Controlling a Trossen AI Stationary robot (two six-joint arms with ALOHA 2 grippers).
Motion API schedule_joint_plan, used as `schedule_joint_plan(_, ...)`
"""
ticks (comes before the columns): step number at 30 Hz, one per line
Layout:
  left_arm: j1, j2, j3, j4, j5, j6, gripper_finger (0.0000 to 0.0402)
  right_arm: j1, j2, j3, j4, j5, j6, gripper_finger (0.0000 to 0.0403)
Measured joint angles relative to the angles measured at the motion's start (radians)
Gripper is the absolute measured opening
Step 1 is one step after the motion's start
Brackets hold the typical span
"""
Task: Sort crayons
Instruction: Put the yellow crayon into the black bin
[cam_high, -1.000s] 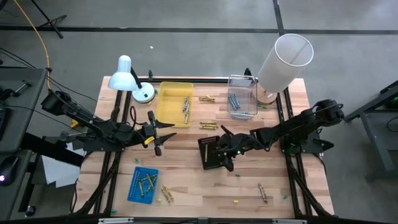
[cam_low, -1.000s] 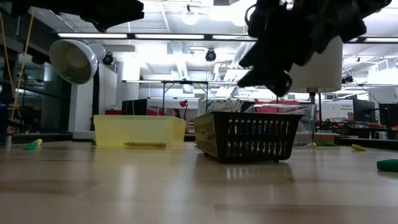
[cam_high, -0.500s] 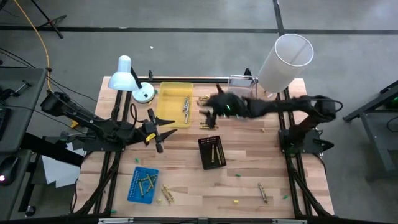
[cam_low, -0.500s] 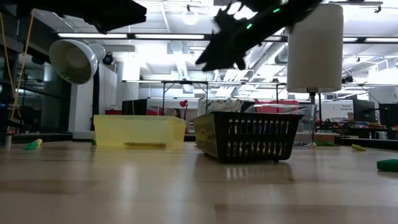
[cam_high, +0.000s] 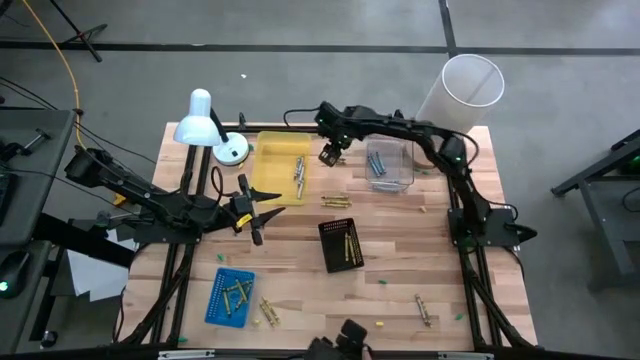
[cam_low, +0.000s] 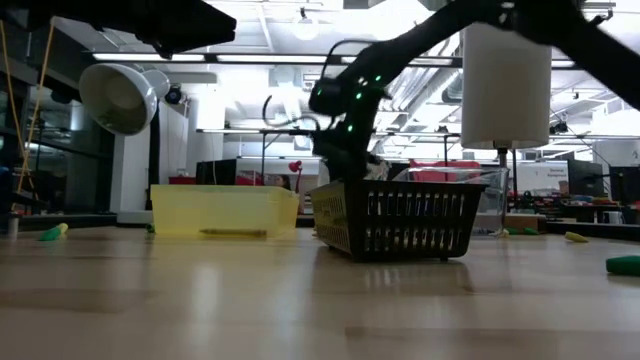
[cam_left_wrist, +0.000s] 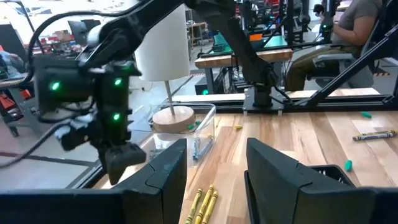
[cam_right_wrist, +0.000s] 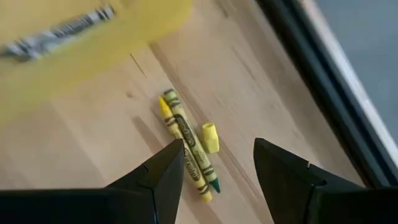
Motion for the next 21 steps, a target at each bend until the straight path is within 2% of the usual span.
schedule_joint_plan(5,0.0,0.0,0.0,-0.019,0.0,-0.009,0.0154,0.004,0.093,0.11,-0.05,-0.008,-0.068,0.0186)
schedule_joint_plan(11,0.0,0.0,0.0,-0.028,0.0,-0.029,0.0154,0.011,0.117,0.086,-0.067,-0.014,-0.136,0.0159)
schedule_joint_plan(21,0.0,0.0,0.0,-0.031,0.0,-0.034,0.0154,0.004,0.116,0.079,-0.074,0.004,-0.037,0.0107)
